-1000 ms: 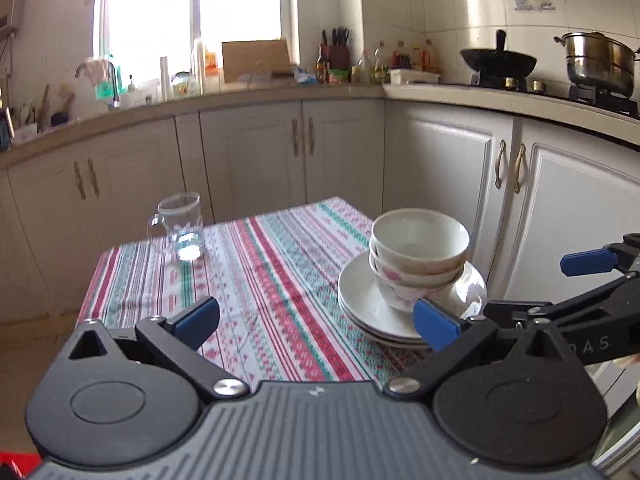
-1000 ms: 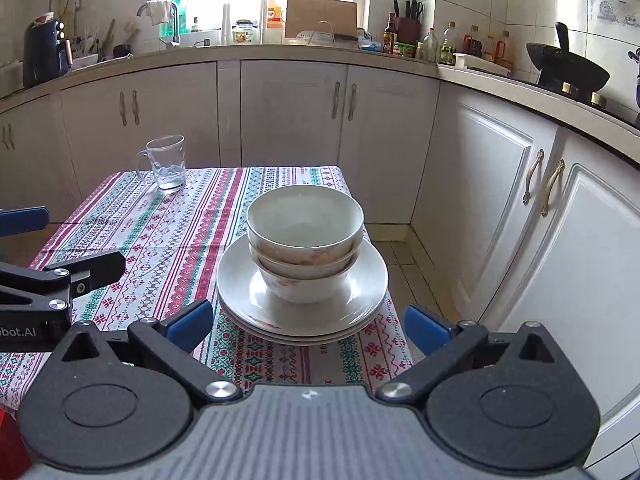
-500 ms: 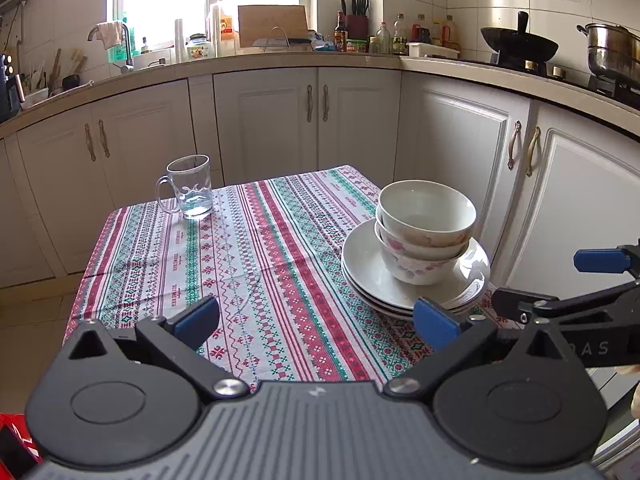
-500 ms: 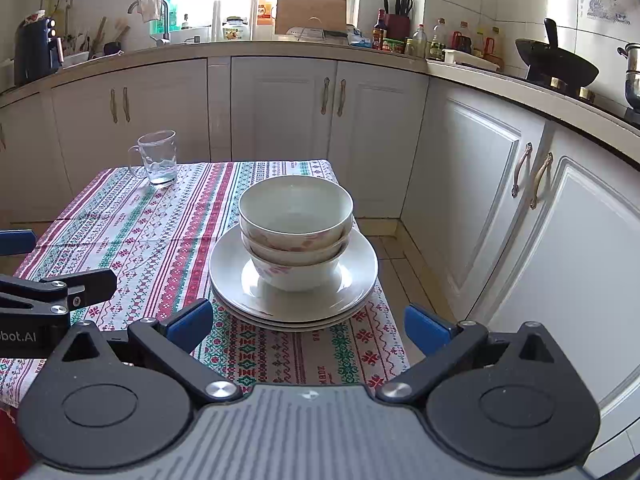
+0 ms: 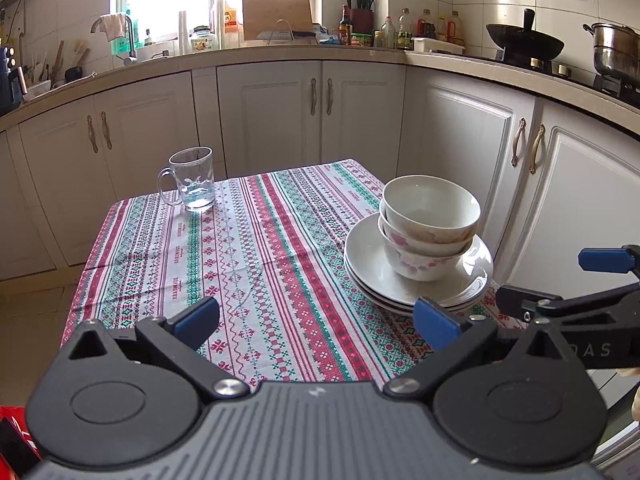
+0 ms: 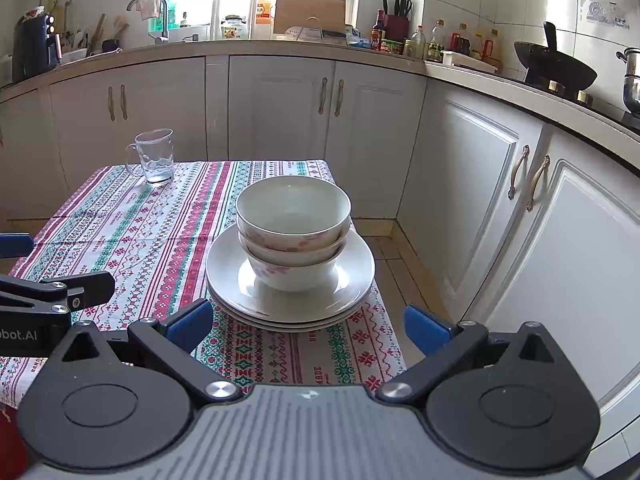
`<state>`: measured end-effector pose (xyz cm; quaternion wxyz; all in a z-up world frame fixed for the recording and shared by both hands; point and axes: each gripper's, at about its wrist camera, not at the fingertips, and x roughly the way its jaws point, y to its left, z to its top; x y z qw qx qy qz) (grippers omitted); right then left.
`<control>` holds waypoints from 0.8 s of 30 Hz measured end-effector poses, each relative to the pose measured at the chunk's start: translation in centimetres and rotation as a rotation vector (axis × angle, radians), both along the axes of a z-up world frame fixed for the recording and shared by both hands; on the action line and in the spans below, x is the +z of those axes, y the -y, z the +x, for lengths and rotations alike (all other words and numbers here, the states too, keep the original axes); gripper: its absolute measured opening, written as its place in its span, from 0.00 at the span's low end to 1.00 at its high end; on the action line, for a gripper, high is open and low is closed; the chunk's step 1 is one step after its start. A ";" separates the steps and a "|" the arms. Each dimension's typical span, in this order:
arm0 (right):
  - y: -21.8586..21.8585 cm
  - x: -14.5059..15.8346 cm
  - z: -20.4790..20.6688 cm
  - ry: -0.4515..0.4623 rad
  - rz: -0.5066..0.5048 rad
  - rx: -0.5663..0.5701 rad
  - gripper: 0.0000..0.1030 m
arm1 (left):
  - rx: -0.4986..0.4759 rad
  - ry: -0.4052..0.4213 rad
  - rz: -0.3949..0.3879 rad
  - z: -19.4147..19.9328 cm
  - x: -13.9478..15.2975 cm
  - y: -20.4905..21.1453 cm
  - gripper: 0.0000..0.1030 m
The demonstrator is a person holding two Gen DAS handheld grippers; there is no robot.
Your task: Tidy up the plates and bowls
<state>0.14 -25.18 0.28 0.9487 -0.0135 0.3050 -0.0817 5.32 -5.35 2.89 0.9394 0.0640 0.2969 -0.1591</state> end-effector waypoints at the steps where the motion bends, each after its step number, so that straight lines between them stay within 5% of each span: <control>1: 0.0 0.0 0.0 0.001 0.001 -0.001 1.00 | -0.001 0.000 0.000 0.0 0.0 0.0 0.99; 24: -0.2 0.4 -0.2 0.007 -0.014 -0.011 1.00 | 0.001 -0.005 -0.002 0.1 0.2 0.0 0.99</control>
